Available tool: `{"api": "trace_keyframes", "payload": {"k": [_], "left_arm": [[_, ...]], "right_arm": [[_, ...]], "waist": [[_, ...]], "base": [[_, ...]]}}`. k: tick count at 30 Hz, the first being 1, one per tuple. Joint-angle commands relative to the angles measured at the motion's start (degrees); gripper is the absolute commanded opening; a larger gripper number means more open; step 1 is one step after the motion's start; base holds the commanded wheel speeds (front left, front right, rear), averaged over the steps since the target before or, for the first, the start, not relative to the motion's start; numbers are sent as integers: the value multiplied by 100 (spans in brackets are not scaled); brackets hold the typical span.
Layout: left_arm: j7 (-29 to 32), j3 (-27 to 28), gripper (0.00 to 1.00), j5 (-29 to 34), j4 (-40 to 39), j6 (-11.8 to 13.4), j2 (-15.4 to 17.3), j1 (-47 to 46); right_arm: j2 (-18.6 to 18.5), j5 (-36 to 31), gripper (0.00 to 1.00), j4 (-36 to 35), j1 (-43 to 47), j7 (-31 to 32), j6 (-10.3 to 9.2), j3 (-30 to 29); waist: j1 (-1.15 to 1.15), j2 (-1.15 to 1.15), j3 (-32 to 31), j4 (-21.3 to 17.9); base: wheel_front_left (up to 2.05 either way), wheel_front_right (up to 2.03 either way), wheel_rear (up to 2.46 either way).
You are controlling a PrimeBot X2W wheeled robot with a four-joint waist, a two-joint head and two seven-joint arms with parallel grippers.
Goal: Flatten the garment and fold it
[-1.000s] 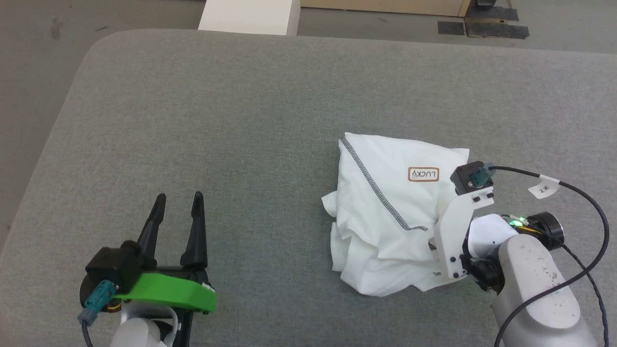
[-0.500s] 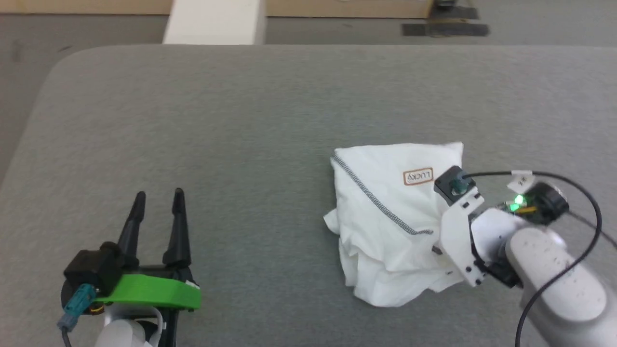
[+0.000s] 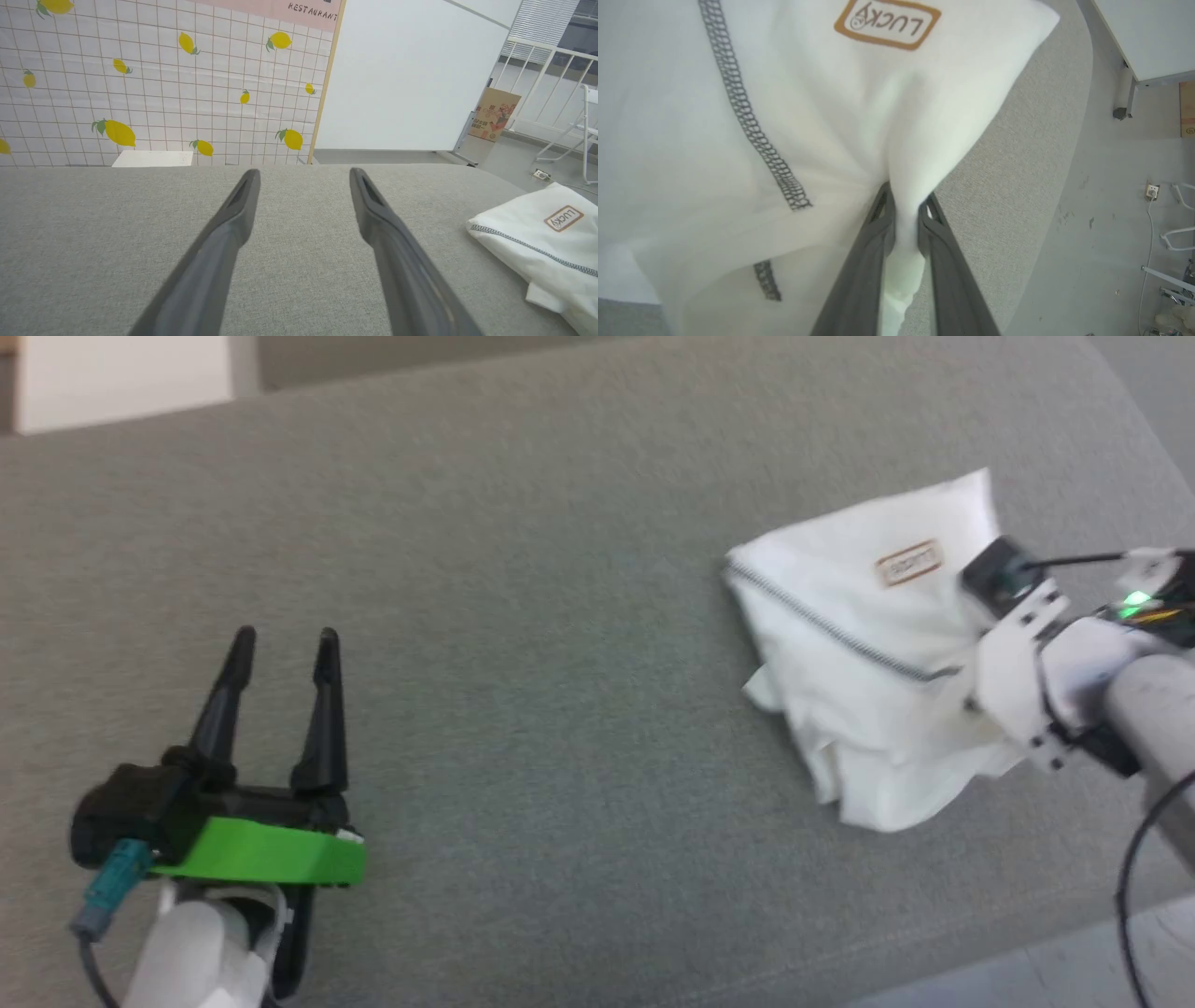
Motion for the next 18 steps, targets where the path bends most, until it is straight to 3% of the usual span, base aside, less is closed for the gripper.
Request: {"api": "trace_keyframes", "payload": {"k": [1, 9, 18], "left_arm": [[-9, 18, 100, 43, -76, -37, 139, -74], [284, 343, 100, 142, -864, 90, 585, -40], [703, 729, 100, 182, -1845, 297, 887, 304]], "right_arm": [[-74, -42, 0, 110, -160, -135, -11, -50], [-619, -467, 0, 840, -562, -691, -11, -739], [-725, -1083, 0, 1589, -794, -1060, -11, -2083]], "waist": [[0, 0, 925, -530], [0, 0, 1638, -448], [0, 0, 2012, -370]], "base": [[0, 0, 0], [0, 0, 0], [0, 0, 0]]}}
